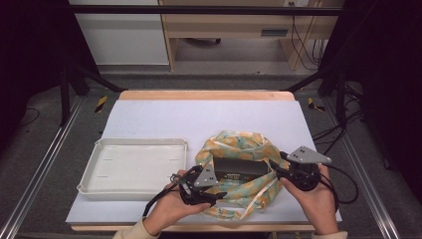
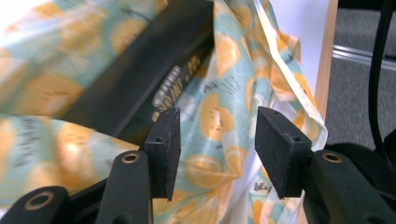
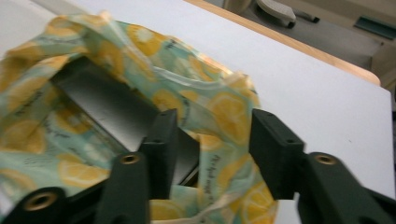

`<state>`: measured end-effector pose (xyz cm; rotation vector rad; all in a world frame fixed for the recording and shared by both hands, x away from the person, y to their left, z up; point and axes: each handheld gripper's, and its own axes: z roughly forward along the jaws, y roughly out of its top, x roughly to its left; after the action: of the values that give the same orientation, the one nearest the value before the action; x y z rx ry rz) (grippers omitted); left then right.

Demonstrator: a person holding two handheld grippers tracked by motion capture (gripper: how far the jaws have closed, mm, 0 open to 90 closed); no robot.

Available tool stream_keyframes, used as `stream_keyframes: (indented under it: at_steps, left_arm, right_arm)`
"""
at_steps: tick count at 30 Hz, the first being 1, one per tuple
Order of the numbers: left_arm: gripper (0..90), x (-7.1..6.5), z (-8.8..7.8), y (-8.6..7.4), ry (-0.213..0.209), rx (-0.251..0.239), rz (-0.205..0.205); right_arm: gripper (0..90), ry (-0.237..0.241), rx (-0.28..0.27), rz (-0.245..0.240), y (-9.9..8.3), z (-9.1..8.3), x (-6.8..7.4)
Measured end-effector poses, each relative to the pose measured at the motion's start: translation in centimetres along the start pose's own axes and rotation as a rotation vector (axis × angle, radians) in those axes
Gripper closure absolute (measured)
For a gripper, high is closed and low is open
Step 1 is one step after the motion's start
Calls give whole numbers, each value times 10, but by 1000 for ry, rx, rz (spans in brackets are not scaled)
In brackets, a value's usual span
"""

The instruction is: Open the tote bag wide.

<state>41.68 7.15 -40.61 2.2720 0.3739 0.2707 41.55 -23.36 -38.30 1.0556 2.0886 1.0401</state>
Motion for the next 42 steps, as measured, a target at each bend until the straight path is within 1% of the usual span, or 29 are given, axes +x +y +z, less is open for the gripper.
stream_keyframes:
  at_steps: [2, 4, 5, 6, 7, 9, 11, 12, 13, 14, 15, 16, 17, 20, 21, 22, 23, 26, 28, 29, 30, 31, 33, 35, 37, 39, 40, 41, 42]
  left_arm:
    - [547, 5, -7, 1, 13, -22, -17]
    - [591, 8, -10, 1, 22, -24, -20]
    - [630, 14, -16, 1, 41, -39, -31]
    - [647, 14, -16, 1, 41, -39, -31]
    - [683, 20, -19, 1, 65, -45, -38]
    - [736, 26, -20, 2, 90, -43, -40]
    - [778, 32, -19, 5, 94, -37, -38]
    - [789, 32, -19, 5, 94, -37, -38]
    - [798, 38, -15, 10, 114, -39, -41]
    - [806, 38, -15, 10, 114, -39, -41]
    - [812, 44, -11, 16, 128, -45, -50]
    - [813, 44, -11, 16, 128, -45, -50]
    - [813, 50, -4, 19, 156, -26, -49]
    - [813, 59, 9, 19, 169, 7, -69]
    - [813, 59, 9, 19, 169, 7, -69]
    - [815, 64, 18, 17, 171, 34, -78]
    - [814, 66, 22, 16, 176, 49, -82]
    - [826, 72, 30, 12, 204, 73, -93]
    - [831, 74, 31, 11, 215, 80, -94]
    - [836, 78, 33, 8, 217, 85, -109]
    - [842, 78, 33, 8, 217, 85, -109]
    - [854, 80, 33, 6, 232, 84, -125]
    - [875, 82, 33, 4, 231, 88, -126]
    - [892, 85, 36, 0, 236, 111, -139]
    - [900, 86, 37, -2, 245, 135, -136]
    - [900, 87, 38, -5, 253, 158, -144]
    - [900, 87, 38, -5, 253, 158, -144]
    - [900, 88, 40, -8, 254, 159, -159]
    - [900, 88, 41, -9, 250, 171, -157]
  right_arm:
    - [677, 18, -9, -20, 0, 0, 8]
    - [754, 43, -9, -37, -1, 0, 16]
    - [784, 52, -7, -47, -1, 1, 20]
    - [784, 52, -7, -47, -1, 1, 20]
    - [818, 75, 4, -61, -4, 5, 26]
    - [839, 95, 14, -71, -8, 11, 32]
    - [851, 114, 22, -85, -10, 17, 37]
    - [857, 122, 24, -92, -12, 20, 40]
    - [862, 130, 26, -98, -13, 23, 42]
    - [867, 141, 26, -103, -14, 26, 43]
    - [872, 151, 32, -104, -16, 28, 45]
    - [872, 151, 32, -104, -16, 28, 45]
    - [873, 174, 37, -109, -21, 33, 49]
    - [872, 196, 60, -113, -29, 41, 54]
    - [872, 196, 60, -113, -29, 41, 54]
    - [871, 202, 85, -115, -35, 47, 56]
    - [871, 206, 93, -113, -36, 48, 56]
    - [872, 216, 112, -117, -41, 51, 57]
    - [873, 223, 110, -112, -42, 51, 56]
    - [874, 227, 109, -110, -43, 51, 56]
    - [874, 227, 109, -110, -43, 51, 56]
    - [878, 232, 107, -108, -44, 51, 56]
    - [882, 238, 110, -111, -44, 52, 57]
    - [885, 246, 113, -115, -44, 53, 60]
    - [886, 254, 124, -124, -45, 54, 63]
    - [889, 259, 135, -128, -45, 55, 64]
    - [889, 259, 135, -128, -45, 55, 64]
    - [892, 267, 144, -131, -46, 56, 66]
    - [892, 270, 150, -129, -47, 57, 67]
